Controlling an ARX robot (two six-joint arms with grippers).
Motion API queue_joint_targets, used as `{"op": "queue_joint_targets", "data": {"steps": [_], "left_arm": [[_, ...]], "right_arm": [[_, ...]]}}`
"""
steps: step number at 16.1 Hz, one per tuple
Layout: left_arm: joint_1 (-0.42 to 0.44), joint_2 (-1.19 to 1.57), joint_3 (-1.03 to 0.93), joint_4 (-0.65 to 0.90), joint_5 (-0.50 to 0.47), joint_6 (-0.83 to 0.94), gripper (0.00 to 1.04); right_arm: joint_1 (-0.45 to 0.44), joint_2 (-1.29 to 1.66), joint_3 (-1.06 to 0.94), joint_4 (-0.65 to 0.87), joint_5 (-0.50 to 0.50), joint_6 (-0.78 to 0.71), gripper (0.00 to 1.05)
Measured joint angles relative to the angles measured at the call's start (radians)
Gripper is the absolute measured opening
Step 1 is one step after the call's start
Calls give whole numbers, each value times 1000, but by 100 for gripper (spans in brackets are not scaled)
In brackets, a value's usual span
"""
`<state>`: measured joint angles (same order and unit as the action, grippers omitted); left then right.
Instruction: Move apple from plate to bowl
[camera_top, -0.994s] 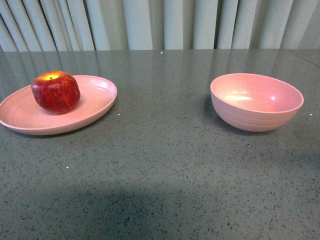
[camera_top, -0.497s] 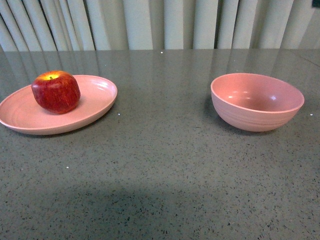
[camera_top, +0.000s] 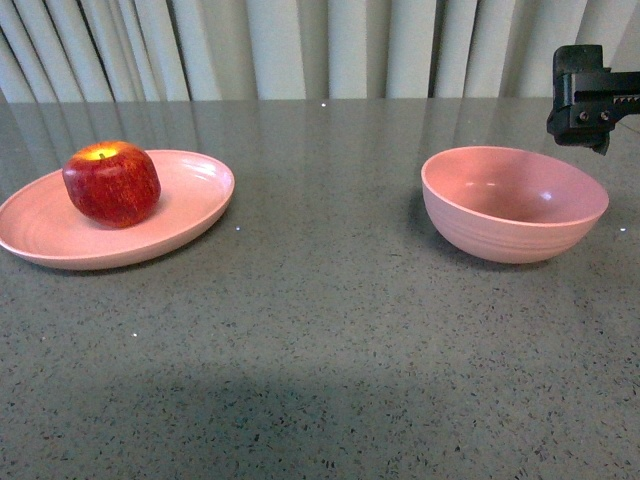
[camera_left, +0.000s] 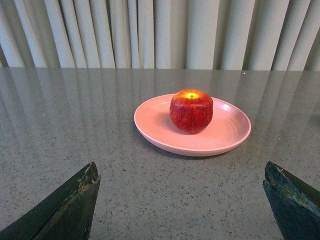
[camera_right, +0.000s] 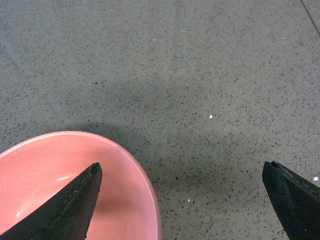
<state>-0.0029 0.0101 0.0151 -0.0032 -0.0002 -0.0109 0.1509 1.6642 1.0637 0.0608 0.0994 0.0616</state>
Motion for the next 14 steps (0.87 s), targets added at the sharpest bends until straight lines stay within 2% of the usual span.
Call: {"op": "queue_joint_targets", "data": {"steps": [9,13,14], "left_arm": [[0,0,0,0,0,0,98],[0,0,0,0,0,0,98],[0,0,0,0,0,0,98]], "right_arm": [[-3,91,-4,-18,-15,18,96],[-8,95,-2,-35,-40,38,56],[-8,95,-2,-42,-47,45,44]]}}
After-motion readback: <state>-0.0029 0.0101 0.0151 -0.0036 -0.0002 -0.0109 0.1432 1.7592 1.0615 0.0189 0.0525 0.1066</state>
